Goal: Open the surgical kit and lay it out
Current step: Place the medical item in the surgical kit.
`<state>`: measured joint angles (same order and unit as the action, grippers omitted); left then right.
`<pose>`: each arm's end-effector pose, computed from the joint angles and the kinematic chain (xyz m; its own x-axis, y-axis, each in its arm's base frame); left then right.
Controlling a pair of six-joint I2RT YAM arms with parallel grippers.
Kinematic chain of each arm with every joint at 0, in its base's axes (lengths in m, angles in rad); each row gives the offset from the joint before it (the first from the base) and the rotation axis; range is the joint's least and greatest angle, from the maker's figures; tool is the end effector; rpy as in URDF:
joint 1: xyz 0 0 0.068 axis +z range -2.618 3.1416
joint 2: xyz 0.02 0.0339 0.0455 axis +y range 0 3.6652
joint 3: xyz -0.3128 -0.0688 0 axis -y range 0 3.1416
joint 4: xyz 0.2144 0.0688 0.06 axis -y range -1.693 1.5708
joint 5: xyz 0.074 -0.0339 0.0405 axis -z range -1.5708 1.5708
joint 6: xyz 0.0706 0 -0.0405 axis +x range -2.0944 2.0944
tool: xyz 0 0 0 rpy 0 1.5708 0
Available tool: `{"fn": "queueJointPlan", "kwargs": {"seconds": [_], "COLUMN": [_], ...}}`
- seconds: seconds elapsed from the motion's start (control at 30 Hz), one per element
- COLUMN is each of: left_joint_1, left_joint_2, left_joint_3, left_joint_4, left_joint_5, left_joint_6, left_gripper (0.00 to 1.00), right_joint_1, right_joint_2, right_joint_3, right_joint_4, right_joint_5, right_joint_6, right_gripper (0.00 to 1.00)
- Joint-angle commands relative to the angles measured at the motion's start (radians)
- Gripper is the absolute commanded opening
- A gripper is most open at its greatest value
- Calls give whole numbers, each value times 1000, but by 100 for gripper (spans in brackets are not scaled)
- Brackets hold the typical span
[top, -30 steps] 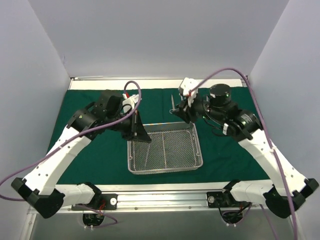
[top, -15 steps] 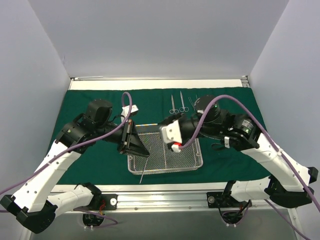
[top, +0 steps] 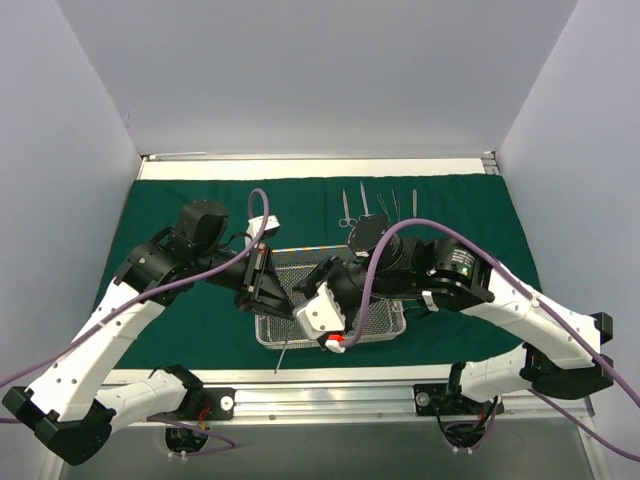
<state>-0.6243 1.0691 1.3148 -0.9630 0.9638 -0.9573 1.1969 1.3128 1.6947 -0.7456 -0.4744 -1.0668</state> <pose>0.0870 -0.1342 0.4230 -0.9903 0.1386 0.0076 0.0450 0.3723 -0.9270 0.0593 0.2395 0.5029 0.7989 -0.0964 -0.5936 -0.5890 -0.3250 -0.7399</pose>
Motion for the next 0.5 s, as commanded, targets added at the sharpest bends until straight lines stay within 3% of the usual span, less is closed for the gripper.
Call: {"fn": "queueJointPlan", "kwargs": {"seconds": [0.0, 0.47], "left_joint_1": [6, 6], "left_joint_2": [8, 28], "left_joint_3": [9, -2], "left_joint_4": [-9, -14], "left_joint_5": [39, 92], "left_joint_6": [28, 48], "left_gripper": [2, 2], "right_joint_1": [16, 44], "right_joint_2": [12, 36], "right_joint_3": [23, 13], "right_joint_4": [-21, -37], "right_joint_5": [8, 3], "right_joint_6": [-7, -4], "right_gripper": [39, 30]}}
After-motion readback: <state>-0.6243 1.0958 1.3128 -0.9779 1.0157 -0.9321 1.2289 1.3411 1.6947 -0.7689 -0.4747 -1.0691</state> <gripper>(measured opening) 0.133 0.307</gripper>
